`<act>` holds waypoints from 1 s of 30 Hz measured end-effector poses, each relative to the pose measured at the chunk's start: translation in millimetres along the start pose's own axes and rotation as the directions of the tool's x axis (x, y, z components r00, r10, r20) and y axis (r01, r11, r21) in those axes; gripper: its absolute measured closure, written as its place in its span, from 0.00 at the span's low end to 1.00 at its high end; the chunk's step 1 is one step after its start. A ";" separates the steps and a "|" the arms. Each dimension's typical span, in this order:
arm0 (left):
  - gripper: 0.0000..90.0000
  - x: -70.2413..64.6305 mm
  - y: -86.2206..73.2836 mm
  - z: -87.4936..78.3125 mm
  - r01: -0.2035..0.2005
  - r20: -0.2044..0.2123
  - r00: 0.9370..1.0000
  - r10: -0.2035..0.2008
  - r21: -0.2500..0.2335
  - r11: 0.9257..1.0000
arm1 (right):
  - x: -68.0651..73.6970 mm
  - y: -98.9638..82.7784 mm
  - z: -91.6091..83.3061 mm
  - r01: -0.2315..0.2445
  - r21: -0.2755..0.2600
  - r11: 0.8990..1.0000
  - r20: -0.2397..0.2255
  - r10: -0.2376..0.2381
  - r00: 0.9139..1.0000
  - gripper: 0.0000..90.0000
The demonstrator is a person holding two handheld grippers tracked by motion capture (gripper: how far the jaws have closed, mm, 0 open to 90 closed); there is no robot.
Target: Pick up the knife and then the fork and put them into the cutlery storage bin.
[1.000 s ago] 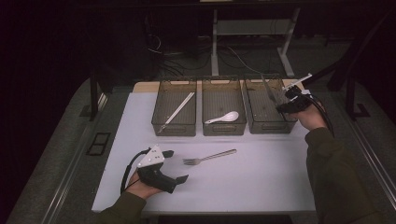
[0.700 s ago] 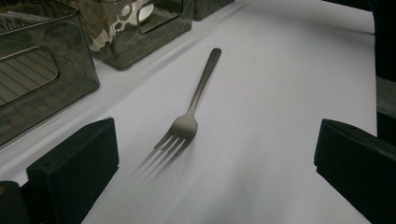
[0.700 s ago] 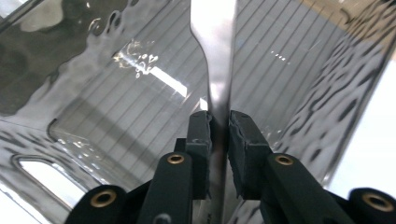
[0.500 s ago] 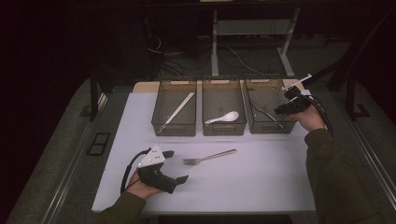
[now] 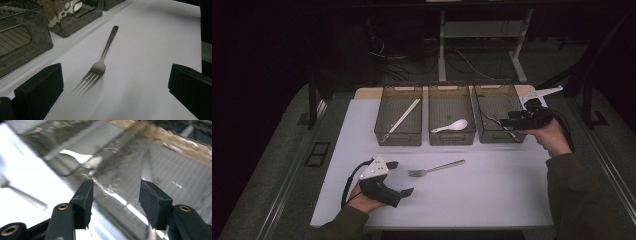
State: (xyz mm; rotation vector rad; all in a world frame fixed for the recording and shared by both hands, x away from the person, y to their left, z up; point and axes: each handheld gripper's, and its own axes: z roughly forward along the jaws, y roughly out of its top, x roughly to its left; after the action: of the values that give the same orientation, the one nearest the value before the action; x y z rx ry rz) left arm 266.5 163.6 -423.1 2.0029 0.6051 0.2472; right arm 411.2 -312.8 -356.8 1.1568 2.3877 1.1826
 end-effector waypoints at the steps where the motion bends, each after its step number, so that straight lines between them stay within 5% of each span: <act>1: 0.00 -0.2 0.0 0.0 0.000 0.000 1.000 0.000 0.001 1.000 | 4.6 -1.5 -1.6 0.010 -0.012 1.000 -0.013 -0.010 1.000 0.50; 9: 0.00 0.3 -0.4 0.4 0.003 -0.002 1.000 -0.003 0.002 1.000 | 40.9 -15.5 -4.7 0.067 -0.036 0.997 -0.120 -0.070 0.990 0.47; 17: 0.00 -0.1 0.1 0.3 -0.001 -0.002 1.000 0.001 0.006 1.000 | 73.0 -20.5 10.3 0.163 0.000 0.987 -0.212 -0.159 0.964 0.52; 24: 0.00 0.0 -0.2 0.7 0.001 -0.002 1.000 -0.001 0.007 1.000 | 101.3 -14.2 33.6 0.286 0.080 0.955 -0.250 -0.259 0.933 0.57; 30: 0.00 0.4 -0.4 0.7 -0.001 -0.001 1.000 0.001 0.007 1.000 | 119.9 -4.4 55.8 0.396 0.145 0.907 -0.289 -0.344 0.893 0.61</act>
State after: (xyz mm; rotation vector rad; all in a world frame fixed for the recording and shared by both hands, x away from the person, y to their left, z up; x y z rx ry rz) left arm 267.0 163.4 -423.8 2.0095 0.6068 0.2472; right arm 358.3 -194.0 -380.9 0.5686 2.8128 1.0307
